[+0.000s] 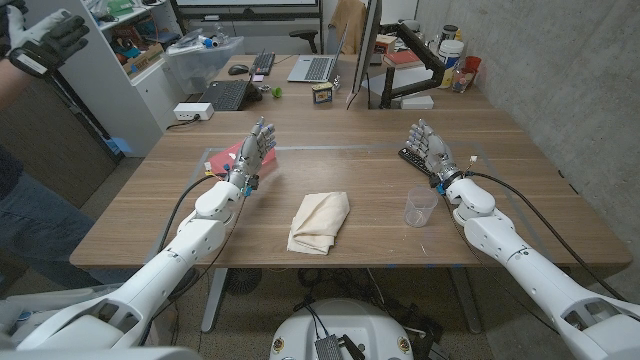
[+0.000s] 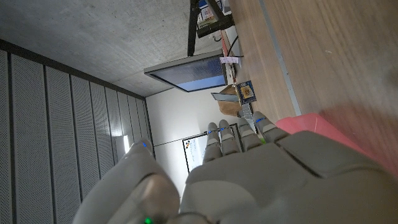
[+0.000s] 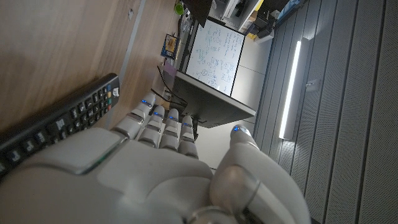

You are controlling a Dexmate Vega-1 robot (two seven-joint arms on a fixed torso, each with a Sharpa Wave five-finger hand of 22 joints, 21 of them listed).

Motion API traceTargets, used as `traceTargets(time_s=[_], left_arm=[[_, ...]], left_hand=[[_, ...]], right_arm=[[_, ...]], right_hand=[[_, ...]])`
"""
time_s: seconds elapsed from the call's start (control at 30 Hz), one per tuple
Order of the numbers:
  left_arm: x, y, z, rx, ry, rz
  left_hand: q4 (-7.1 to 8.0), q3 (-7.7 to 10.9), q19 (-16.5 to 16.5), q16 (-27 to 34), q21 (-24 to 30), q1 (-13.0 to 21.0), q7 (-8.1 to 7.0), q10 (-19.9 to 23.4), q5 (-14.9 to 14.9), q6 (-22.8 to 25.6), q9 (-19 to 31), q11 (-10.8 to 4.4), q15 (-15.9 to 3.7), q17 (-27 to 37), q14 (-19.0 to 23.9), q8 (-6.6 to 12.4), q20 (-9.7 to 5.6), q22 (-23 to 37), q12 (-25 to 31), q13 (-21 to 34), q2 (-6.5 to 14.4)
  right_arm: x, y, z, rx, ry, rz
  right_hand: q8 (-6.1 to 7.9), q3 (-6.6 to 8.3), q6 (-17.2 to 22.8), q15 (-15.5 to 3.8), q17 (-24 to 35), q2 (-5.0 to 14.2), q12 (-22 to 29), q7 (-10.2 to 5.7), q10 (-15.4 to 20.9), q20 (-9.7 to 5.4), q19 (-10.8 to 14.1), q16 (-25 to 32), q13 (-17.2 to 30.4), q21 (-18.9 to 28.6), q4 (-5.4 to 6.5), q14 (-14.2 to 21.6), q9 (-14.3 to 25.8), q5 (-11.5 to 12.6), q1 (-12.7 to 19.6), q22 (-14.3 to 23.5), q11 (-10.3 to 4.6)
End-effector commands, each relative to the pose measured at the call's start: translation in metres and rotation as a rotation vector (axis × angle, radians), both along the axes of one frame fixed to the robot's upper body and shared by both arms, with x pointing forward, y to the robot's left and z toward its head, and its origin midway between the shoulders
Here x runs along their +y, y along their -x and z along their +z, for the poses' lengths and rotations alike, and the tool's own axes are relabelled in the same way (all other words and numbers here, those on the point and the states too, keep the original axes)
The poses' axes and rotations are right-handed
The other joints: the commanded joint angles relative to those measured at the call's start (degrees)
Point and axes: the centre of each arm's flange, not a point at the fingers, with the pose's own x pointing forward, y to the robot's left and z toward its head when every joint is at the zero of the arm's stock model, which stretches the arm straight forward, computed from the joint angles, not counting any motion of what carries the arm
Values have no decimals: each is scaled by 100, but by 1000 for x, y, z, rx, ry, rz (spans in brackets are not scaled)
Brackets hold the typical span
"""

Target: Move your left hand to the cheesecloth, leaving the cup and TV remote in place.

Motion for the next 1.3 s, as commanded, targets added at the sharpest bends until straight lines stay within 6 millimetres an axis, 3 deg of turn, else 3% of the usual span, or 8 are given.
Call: traceTargets(time_s=[0.03, 0.7, 1.0, 1.3], left_arm=[[-8, 3, 3, -2, -17, 1], [-11, 11, -1, -20, -25, -10], [-10, 19, 7, -44, -56, -30], [-12, 22, 8, -44, -97, -44]], left_hand=[[3, 36, -62, 38, 31, 63, 7, 47, 42, 42, 9, -6, 2, 8, 65, 34, 10, 29, 43, 6, 5], [-8, 15, -98, 54, -29, 70, -4, 53, 58, 65, 9, -8, 11, -4, 81, 22, -8, 30, 62, -47, 29], [-16, 9, -110, 57, -53, 79, -12, 54, 64, 73, 10, 15, -1, -9, 84, 17, 1, 31, 68, -69, 40], [-31, 5, -119, 68, -76, 100, -19, 70, 71, 90, 10, 14, 8, -14, 112, 17, 8, 31, 79, -90, 48]], right_arm=[[-4, 1, 1, -4, 12, -6], [-8, 6, 0, -18, 11, -21], [-6, 6, -4, -23, 8, -36], [-4, 5, -6, -31, -7, -40]], right_hand=[[36, 47, 70, -14, 12, -3, 30, -14, 84, -3, 44, 37, 27, 20, 4, 64, 13, 29, 61, 29, -5], [30, 46, 141, -44, 17, 16, 27, -57, 173, 91, 72, 46, 27, 9, 17, 162, 9, 32, 39, 30, -17], [19, 44, 145, -54, 20, 20, 27, -70, 209, 128, 78, 46, 28, 2, 24, 190, 9, 32, 28, 29, -6], [8, 40, 190, 27, 22, 27, -30, -142, 152, 96, -26, -55, 32, -59, 32, -27, 11, 35, 9, 30, -33]])
